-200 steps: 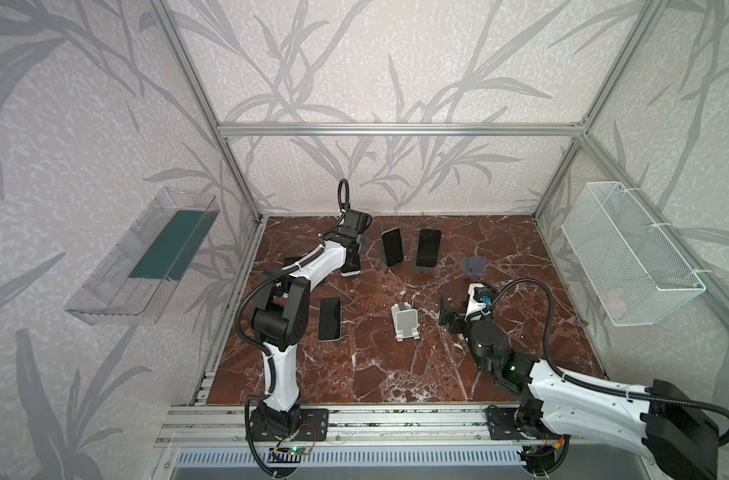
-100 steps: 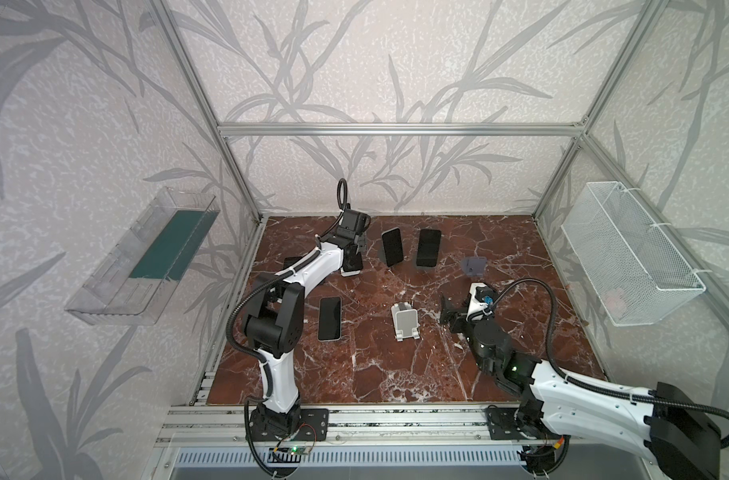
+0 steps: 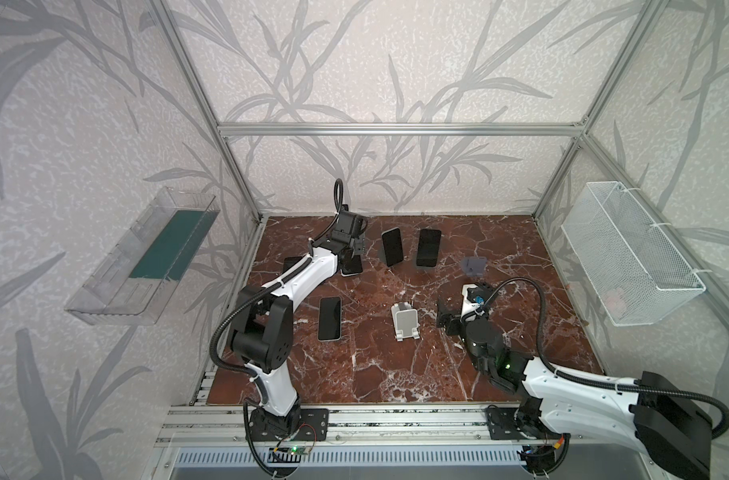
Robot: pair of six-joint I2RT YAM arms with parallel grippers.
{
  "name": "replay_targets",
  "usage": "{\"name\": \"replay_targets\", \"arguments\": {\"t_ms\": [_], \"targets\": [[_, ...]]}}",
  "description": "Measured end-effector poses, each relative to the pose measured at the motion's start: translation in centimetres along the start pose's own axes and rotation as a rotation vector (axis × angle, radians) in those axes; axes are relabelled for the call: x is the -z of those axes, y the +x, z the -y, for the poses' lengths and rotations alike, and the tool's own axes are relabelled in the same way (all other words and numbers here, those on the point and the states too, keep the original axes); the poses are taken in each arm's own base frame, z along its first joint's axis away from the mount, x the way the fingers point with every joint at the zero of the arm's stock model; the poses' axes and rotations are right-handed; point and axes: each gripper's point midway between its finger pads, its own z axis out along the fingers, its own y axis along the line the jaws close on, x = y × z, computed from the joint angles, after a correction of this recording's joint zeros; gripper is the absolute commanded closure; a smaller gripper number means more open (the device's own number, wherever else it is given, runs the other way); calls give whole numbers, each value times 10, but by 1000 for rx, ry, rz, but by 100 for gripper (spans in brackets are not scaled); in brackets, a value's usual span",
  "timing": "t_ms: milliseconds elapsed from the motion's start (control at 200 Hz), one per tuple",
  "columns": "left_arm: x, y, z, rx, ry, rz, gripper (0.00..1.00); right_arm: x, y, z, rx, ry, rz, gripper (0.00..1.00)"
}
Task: Remove the phone from the phone stand
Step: 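Lift the purple-edged phone off its white stand with the left gripper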
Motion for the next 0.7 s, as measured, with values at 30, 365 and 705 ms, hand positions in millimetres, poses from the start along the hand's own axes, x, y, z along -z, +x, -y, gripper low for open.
{"name": "replay_targets", "arguments": {"t_ms": [30,365,705], "targets": [[4,-1,0,-1,5,3,53,0,0,0,1,-2,-1,5],[60,6,9,-40,95,-5,56,-2,5,0,14,3,-13,5],[107,68,32,-154,160,-54,57,-2,5,0,16,4,-14,5]]}}
